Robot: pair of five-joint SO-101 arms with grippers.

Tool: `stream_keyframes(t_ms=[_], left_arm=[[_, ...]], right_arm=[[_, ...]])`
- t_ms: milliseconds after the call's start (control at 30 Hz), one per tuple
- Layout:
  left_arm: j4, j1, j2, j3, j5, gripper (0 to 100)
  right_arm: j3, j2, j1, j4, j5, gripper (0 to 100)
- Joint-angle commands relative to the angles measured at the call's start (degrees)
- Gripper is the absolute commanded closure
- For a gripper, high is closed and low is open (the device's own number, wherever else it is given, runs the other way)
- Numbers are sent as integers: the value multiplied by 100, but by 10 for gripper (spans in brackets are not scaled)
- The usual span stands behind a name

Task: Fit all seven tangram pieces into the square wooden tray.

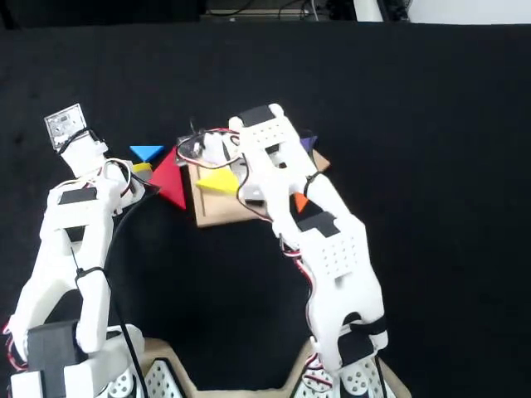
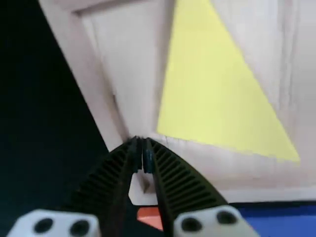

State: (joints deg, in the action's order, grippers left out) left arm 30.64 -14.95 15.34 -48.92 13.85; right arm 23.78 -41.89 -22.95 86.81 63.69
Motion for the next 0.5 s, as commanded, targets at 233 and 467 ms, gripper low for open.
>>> stream_keyframes(t_ms=[233, 467], left_arm=[[-88, -57, 79, 40, -9, 707], [-88, -57, 79, 40, -9, 707]], right_arm=[[48, 66, 554, 1319, 642, 988], [400, 576, 686, 334, -70, 988]])
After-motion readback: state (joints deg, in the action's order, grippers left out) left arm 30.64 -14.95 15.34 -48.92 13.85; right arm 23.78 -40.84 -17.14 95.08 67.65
